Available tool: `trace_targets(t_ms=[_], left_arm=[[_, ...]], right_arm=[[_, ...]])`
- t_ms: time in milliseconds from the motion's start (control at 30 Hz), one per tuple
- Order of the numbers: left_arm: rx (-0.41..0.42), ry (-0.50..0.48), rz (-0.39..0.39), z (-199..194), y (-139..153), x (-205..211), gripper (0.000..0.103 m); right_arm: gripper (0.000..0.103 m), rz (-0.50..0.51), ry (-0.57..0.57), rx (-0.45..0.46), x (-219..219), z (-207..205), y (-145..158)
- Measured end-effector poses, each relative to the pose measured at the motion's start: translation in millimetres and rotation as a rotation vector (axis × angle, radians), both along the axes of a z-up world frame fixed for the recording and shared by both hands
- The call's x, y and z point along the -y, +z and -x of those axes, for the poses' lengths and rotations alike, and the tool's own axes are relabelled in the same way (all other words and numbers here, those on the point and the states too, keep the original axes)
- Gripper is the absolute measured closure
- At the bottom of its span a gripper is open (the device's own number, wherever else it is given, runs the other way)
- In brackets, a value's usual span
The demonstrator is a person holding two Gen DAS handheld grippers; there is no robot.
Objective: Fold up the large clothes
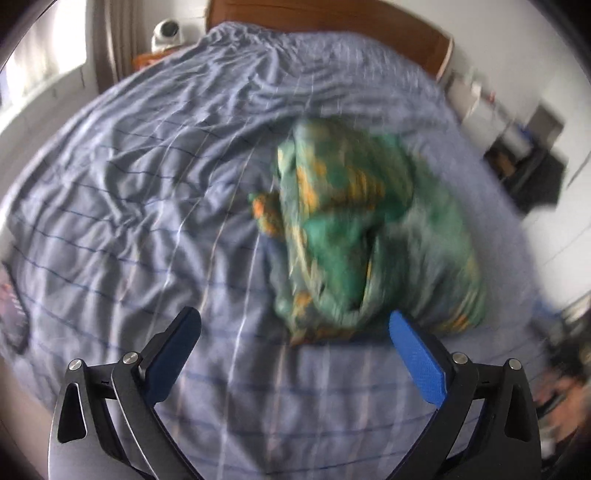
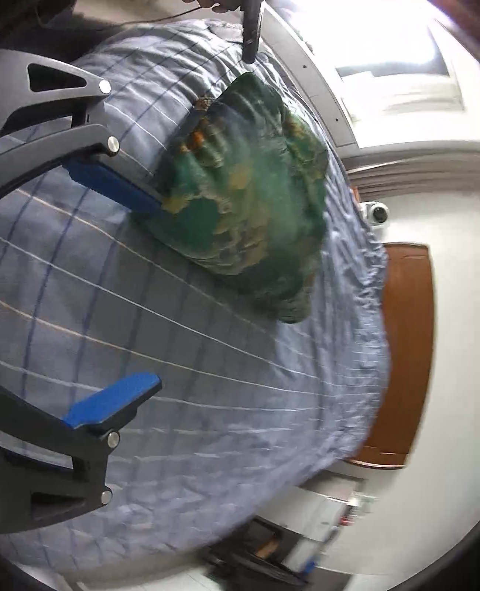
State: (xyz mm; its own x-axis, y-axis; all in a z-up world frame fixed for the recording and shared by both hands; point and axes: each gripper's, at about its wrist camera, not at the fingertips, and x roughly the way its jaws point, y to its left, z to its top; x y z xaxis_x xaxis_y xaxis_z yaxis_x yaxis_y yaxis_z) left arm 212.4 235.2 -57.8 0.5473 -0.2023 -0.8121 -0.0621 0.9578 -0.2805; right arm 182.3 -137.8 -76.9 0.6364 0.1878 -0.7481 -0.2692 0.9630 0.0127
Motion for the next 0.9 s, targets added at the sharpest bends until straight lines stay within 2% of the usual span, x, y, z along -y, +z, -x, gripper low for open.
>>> trace_targets(t_ms=[100,167,267,333,400,467,633,733,900], left_arm=[[0.037,-0.034,0.108,-31.5,3.9,-9.4,0.001],[0.01,-0.08,0.174,-64.6,-9.3,-7.7,0.001],[-0.097,-0.09,0.244,-101.2,-50.9,-3.5,0.001],[-0.155,-0.094,0.259,-112.8,-78.0,-1.5,0.001],[-0.171,-0.084,0.279,-115.2,-95.1,-4.0,0.0],[-0.176,-0.083,0.344,-115.4,-106.5,-7.9,0.0],[-0.19,-0.102,0.448,-117.2,-132.8,-9.8,0.0],[-0.195,-0.096,0.567,-114.9,-154.1,-16.1,0.0],[-0.17,-0.106,0.572,-114.8,-158.1,-8.7,0.0]], right_arm=[[0.012,-0.115,0.011,-0.079,3.1,-13.0,-3.7],[0.012,-0.203,0.029,-0.103,2.2,-23.6,-2.2],[0.012,-0.358,0.033,-0.155,2.1,-49.7,-4.5],[0.012,-0.439,0.021,-0.218,2.5,-70.6,-14.3],[0.012,-0.497,0.004,-0.282,3.0,-91.6,-30.7],[0.012,-0.55,0.016,-0.326,-0.6,-105.3,-46.0],[0.012,-0.661,0.045,-0.416,-8.2,-128.9,-85.2],[0.012,-0.69,0.054,-0.453,-16.9,-134.2,-105.3],[0.01,-0.822,0.094,-0.513,-31.9,-144.6,-134.6]])
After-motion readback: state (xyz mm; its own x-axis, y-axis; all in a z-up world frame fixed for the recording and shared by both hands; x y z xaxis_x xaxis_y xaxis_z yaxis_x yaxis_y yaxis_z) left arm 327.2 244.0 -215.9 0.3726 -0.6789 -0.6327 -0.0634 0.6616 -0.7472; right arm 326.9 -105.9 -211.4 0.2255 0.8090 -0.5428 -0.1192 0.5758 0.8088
